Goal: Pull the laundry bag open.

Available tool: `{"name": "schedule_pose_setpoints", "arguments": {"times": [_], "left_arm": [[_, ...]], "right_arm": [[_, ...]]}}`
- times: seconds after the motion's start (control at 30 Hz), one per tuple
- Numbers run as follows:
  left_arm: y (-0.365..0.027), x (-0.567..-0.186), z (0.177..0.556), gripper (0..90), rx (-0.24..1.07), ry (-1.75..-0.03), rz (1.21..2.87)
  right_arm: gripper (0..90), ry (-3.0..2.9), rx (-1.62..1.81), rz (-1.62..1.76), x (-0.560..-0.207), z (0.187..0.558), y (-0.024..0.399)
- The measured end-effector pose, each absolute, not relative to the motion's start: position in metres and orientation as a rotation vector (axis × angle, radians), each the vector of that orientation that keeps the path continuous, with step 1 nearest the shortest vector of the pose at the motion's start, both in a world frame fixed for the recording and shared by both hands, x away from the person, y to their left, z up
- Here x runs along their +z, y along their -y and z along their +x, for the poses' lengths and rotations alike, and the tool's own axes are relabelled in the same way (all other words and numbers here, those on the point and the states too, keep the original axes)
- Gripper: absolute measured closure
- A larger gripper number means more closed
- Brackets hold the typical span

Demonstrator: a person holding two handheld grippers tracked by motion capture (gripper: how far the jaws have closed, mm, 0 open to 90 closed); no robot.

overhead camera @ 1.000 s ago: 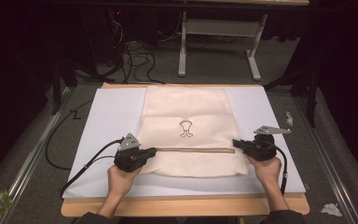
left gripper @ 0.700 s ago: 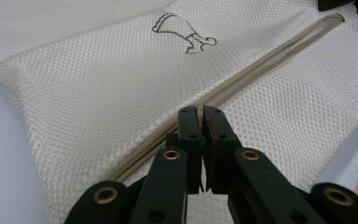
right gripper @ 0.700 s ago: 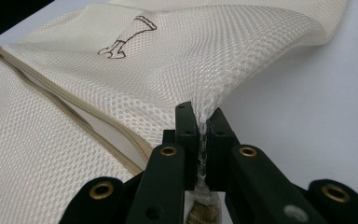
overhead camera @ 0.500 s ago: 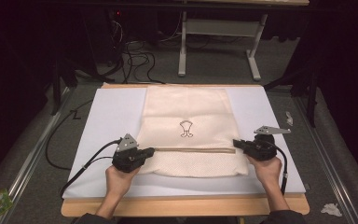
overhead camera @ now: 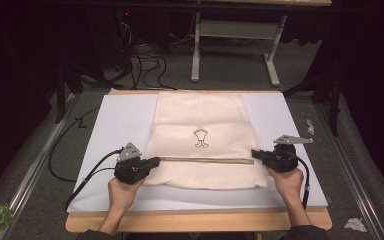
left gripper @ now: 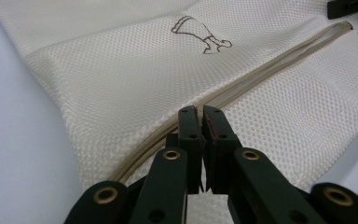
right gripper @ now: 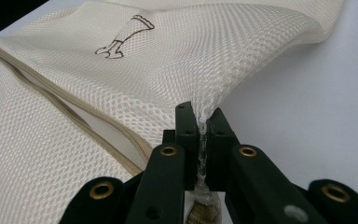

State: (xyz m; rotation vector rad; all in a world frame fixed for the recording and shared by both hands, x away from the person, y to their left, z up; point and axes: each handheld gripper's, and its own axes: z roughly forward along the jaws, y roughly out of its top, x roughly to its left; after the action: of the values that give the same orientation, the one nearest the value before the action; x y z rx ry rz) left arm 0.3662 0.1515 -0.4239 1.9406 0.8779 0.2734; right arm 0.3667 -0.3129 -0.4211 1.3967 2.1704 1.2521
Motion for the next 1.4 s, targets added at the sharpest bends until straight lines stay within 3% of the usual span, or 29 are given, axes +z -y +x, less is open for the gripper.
{"name": "schedule_pose_setpoints", "arguments": {"times": [1.4], "left_arm": [[-0.182,-0.425,0.363,86.9,0.335,-0.947,1.911]], "right_arm": [[87.7,-2.177,1.226,1.425,-0.428,0.365,0.321]]}}
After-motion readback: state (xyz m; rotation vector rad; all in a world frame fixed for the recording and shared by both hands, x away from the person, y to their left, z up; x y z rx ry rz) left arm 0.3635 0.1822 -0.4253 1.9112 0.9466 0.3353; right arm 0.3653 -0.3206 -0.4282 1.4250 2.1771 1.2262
